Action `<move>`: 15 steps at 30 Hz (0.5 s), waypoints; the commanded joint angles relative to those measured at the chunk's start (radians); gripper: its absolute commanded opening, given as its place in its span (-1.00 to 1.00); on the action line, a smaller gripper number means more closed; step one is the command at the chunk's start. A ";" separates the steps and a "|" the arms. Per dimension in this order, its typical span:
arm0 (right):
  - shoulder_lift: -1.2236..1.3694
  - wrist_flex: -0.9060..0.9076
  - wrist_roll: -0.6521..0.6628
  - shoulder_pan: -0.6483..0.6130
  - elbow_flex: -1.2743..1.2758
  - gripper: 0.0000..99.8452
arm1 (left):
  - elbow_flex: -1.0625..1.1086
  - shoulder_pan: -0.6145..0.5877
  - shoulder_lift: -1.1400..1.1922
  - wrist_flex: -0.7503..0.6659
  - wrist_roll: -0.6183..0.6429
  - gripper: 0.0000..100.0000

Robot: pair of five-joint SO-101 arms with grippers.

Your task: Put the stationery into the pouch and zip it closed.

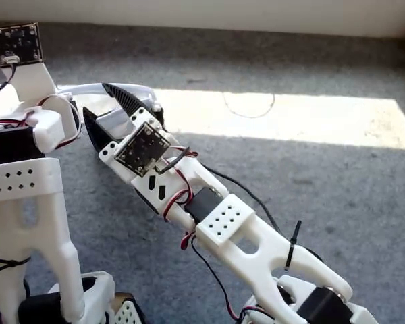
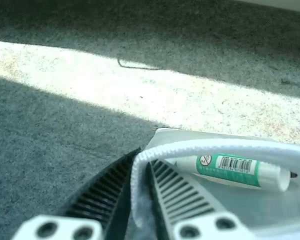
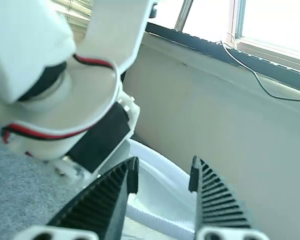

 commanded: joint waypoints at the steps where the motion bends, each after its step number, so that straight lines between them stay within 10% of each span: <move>1: -0.113 0.084 0.009 0.041 -0.010 -0.69 | 0.012 0.007 0.008 0.000 -0.006 -0.98; 15: -0.378 0.415 0.009 0.199 -0.010 -0.69 | 0.015 0.007 0.008 -0.002 -0.005 -0.98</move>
